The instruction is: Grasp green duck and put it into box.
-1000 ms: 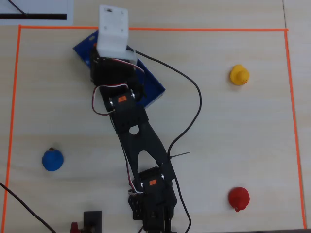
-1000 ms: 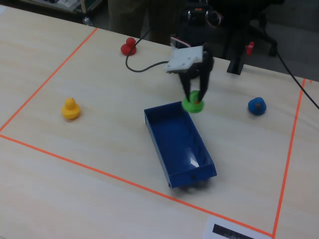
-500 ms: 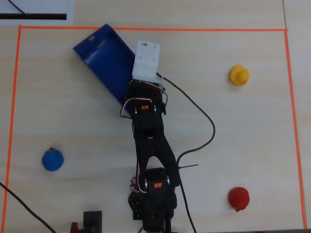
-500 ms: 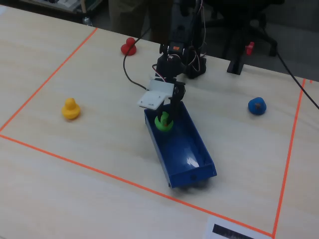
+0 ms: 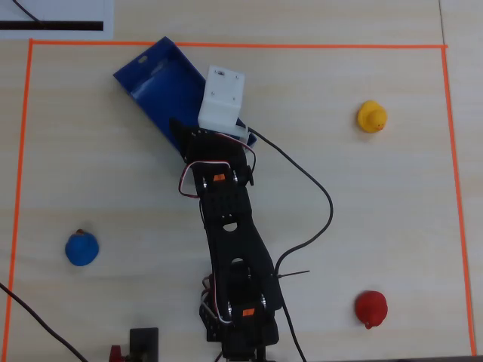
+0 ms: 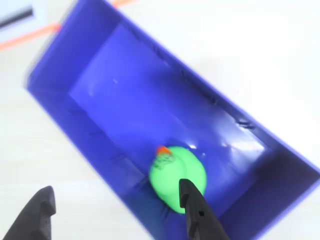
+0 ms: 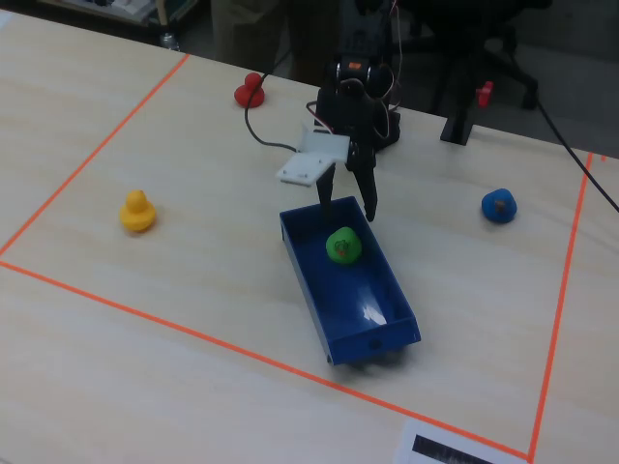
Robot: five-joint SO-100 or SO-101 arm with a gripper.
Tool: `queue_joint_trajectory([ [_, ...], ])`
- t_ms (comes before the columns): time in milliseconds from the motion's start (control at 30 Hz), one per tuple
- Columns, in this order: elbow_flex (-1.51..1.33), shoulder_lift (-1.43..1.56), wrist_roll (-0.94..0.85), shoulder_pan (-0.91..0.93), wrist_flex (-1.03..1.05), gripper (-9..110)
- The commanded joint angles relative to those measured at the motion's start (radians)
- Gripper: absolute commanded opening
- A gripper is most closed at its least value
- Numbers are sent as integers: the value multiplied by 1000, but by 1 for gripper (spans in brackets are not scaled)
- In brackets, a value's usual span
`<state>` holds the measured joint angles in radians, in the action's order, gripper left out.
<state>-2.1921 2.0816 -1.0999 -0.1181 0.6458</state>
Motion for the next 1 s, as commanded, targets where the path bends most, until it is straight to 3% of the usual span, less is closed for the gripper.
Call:
queue_joint_trajectory([
  [0, 118, 104, 18, 20, 92, 14],
  [67, 130, 198, 11, 46, 135, 0],
  [400, -41, 884, -57, 21, 388, 0],
  [600, -281, 1229, -61, 109, 449, 0],
  [767, -376, 1230, -32, 130, 611, 0],
  [967, -686, 1230, -144, 141, 710, 0],
])
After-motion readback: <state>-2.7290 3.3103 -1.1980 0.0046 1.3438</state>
